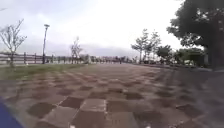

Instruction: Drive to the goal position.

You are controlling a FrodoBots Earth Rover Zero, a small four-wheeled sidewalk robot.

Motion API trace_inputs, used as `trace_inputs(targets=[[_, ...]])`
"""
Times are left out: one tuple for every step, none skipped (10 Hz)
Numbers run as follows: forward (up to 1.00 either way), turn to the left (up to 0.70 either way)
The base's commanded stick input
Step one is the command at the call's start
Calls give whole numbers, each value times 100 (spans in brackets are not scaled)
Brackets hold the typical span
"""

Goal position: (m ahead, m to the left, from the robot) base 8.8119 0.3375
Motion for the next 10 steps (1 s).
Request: trace_inputs(targets=[[100,-5],[100,0],[100,0],[100,0],[100,0],[100,0],[100,0],[100,0],[100,0],[100,0]])
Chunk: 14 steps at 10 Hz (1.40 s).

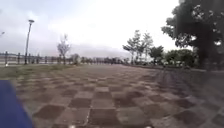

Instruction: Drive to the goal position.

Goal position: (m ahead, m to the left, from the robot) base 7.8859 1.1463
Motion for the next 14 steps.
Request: trace_inputs(targets=[[100,0],[100,-3],[100,-6],[100,-9],[100,-11],[100,-14],[100,-17],[100,-20],[100,-20],[100,-19],[100,-11],[100,-1],[100,0],[100,0]])
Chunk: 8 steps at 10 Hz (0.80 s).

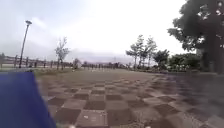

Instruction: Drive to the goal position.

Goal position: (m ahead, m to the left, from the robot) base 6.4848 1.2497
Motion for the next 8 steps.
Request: trace_inputs(targets=[[100,0],[100,0],[100,0],[100,0],[100,0],[100,0],[100,0],[100,0]])
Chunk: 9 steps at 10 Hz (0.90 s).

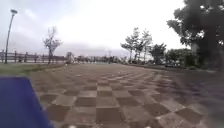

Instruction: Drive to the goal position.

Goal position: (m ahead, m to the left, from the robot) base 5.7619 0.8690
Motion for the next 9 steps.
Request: trace_inputs(targets=[[100,0],[100,0],[100,0],[100,0],[100,0],[100,0],[100,0],[100,0],[100,0]])
